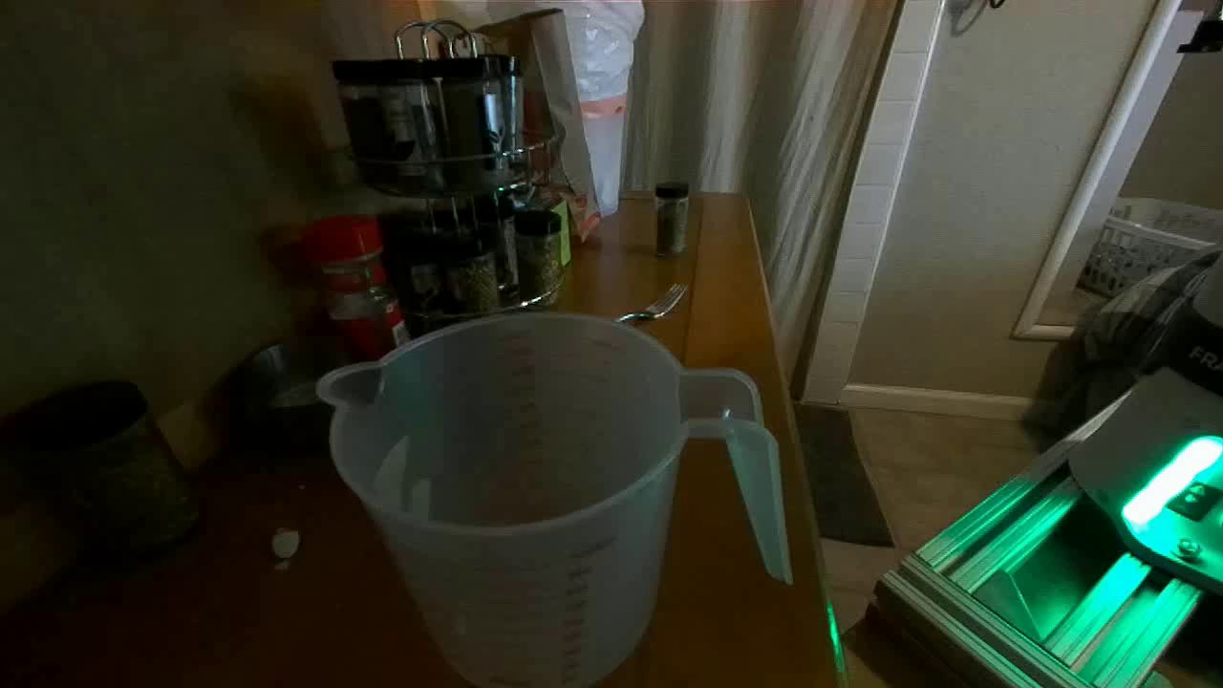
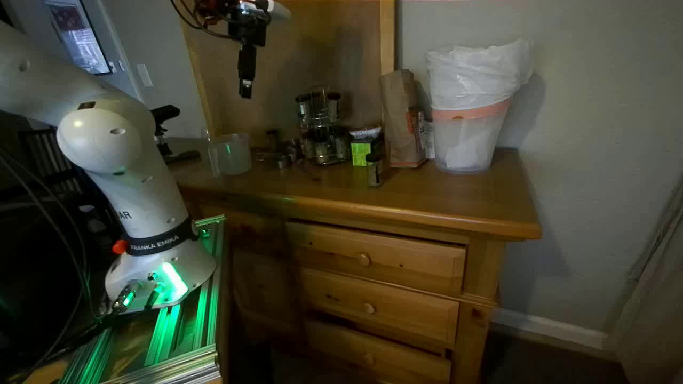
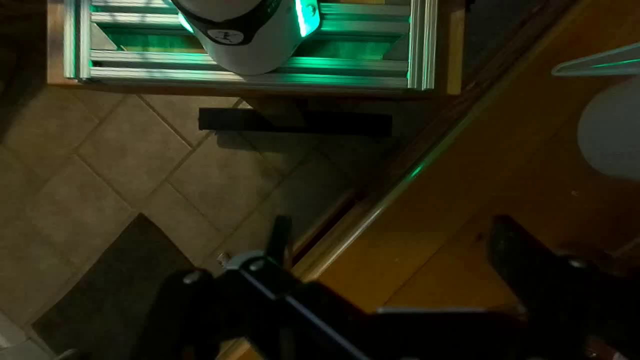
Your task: Remove one jar from the top of the stand and put it on the counter.
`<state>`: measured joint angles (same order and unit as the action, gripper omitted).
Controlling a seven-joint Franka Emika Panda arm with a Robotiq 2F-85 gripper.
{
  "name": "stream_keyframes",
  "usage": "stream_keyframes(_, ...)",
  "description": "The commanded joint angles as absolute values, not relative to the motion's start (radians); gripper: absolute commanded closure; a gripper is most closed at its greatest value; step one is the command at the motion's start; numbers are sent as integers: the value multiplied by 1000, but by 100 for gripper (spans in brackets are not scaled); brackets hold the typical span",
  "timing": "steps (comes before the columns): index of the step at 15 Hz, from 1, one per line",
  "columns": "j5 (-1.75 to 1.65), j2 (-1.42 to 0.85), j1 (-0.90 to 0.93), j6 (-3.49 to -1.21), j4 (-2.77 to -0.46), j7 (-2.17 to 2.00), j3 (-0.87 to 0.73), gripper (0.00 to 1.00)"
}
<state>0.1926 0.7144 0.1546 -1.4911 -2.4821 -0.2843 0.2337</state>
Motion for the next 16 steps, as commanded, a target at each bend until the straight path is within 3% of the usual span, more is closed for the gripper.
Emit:
stream_keyframes(1,195,715,145,-1487,-2479,-280,240,0)
stream_keyframes(9,191,710,146,-1501,-2475,-276,244,0)
stream_keyframes(16,98,492,204,-1618,-2254,-45,277,0)
